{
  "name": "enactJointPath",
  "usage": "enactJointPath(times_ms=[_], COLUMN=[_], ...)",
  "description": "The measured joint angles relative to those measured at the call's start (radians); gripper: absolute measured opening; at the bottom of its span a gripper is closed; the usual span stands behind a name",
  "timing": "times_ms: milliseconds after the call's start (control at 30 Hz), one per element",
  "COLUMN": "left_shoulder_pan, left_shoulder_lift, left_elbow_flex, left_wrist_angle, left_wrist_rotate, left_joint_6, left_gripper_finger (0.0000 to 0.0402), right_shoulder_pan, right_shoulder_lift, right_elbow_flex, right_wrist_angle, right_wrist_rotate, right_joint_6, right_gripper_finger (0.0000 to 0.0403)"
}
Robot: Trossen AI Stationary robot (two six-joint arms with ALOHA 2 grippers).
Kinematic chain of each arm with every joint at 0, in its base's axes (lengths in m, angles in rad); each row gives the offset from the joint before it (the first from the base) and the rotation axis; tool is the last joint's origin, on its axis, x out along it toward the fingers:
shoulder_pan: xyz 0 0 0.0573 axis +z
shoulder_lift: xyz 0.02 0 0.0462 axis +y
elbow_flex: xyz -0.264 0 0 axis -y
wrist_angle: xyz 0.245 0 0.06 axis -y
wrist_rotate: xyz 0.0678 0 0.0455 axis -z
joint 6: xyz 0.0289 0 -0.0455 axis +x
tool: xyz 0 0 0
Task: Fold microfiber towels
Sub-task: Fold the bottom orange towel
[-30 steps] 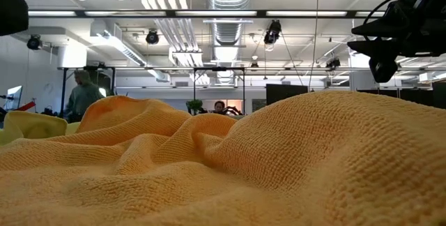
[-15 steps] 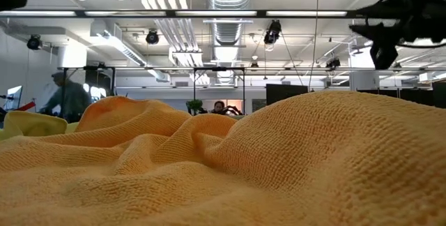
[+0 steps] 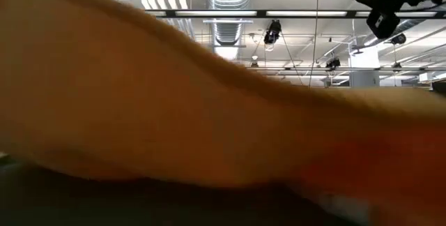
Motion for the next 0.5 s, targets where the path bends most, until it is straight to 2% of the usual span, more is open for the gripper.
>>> enactJointPath(times_ms=[167, 333, 500], left_shoulder_pan=[0.000, 0.009, 0.029], left_shoulder_lift=[-0.065, -0.131, -0.191], left_elbow_flex=[0.000, 0.000, -0.002], left_wrist_angle=[-0.111, -0.183, -0.210], left_wrist_rotate=[-0.029, -0.131, -0.228], left_joint_6=[-0.025, -0.027, -0.026], left_gripper_finger=[0.0000, 0.0000, 0.0000], right_shoulder_pan=[0.053, 0.127, 0.203], right_shoulder_lift=[0.177, 0.305, 0.395], right_elbow_flex=[0.157, 0.271, 0.324], right_wrist_angle=[-0.111, -0.176, -0.183], right_wrist_rotate=[-0.001, 0.001, 0.008], right_joint_6=[-0.097, -0.189, -0.198], right_gripper_finger=[0.0130, 0.0121, 0.0101])
